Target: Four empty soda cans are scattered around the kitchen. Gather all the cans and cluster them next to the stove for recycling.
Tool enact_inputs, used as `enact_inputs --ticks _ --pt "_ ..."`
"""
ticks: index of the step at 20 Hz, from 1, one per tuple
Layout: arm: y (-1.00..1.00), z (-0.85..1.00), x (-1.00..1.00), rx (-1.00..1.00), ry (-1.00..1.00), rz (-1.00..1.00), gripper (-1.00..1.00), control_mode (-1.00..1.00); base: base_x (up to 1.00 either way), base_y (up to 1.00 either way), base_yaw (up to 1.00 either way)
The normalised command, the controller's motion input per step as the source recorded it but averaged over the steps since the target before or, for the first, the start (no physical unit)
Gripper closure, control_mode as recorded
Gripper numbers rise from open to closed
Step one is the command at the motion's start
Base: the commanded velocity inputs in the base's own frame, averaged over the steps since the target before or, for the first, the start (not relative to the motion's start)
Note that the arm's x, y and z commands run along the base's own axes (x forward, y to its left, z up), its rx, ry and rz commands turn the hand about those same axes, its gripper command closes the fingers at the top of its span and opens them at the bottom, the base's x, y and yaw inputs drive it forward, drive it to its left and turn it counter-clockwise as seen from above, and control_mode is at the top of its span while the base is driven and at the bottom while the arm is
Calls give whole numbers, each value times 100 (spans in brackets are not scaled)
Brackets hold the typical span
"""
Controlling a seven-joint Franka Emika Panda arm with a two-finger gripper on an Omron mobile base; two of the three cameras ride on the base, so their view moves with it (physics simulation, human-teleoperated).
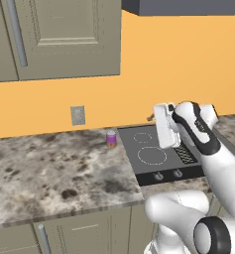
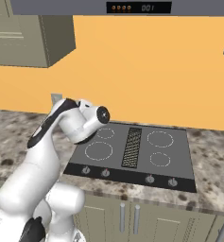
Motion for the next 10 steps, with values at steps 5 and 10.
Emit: enact_inputs --ticks 5,10 --pt "-24 0 -58 -16 8 5 -100 -100 0 0 0" --pt "0 0 -19 -2 0 1 -100 -100 0 0 0"
